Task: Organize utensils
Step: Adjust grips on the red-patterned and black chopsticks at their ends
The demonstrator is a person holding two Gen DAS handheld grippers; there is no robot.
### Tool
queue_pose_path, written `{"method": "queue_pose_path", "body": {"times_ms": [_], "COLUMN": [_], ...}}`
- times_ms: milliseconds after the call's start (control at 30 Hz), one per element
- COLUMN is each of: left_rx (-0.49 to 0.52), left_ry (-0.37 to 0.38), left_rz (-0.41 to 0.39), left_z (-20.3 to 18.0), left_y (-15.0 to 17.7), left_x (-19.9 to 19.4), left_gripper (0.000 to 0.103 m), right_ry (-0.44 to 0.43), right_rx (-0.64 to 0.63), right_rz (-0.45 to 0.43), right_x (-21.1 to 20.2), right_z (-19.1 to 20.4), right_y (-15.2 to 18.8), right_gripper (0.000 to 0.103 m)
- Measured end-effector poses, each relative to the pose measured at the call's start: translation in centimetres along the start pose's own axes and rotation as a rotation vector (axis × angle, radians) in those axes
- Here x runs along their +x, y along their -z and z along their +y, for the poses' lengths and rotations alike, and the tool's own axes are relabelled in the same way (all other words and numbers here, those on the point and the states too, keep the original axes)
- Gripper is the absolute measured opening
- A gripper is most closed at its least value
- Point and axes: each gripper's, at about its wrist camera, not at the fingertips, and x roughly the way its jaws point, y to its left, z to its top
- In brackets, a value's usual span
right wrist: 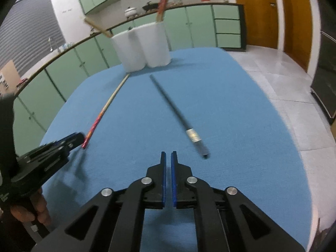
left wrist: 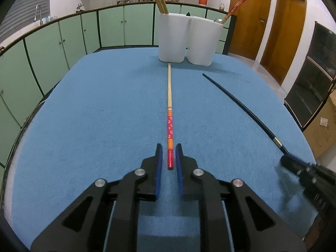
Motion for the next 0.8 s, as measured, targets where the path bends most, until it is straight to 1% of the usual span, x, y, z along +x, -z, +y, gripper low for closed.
{"method": "queue_pose_path", "body": {"times_ms": [133,200,233,367,400,467,600,700,800], "left_rx": [-0.003,-0.004,-0.002,0.004,0.004,0.000,-0.011,-0.010,-0.006], "left_ry": [-0.007,-0.012,-0.014,-0.017,-0.018,-0.020,-0.026,-0.027,-0.024], "left_rz": [0.005,0.007,0.007,0.010,0.010,0.009,0.004,0.009,0.014], "left_z": [0.2,0.1,0.1,0.0,0.0,0.1,0.3,0.3,0.2], "left_y": [0.2,0.2,0.2,0.2,0.3,0.3,0.4,0.5,0.5], "left_x": [0.1,0.0,0.1,0.1,0.1,0.1,0.0,0.1,0.2], "left_gripper": [0.014,0.019,0.019,0.019,0.019,0.019,0.020,0.020,0.020], "right_ry": [0.028,0.033,0.030,0.017,0.014,0.020,0.027,0.031,0.044], "right_rx": [0.044,0.052,0.054,0.028,0.016,-0.013,-0.028,-0.028,-0.055], "right_rz": [-0.014,-0.007,-0.004,0.010,0.011,0.010,0.006,0.004,0.000], "right_x": [-0.6,-0.4,-0.3,0.1,0.2,0.3,0.1,0.3,0.8], "right_z": [-2.4,-3.0,-3.1,-2.8,-2.6,-2.2,-2.3,-2.6,-2.2], "right_y": [-0.1,-0.1,0.0,0.1,0.1,0.2,0.5,0.4,0.1], "right_gripper": [0.008,0.012,0.013,0.013,0.014,0.018,0.019,0.019,0.019]}}
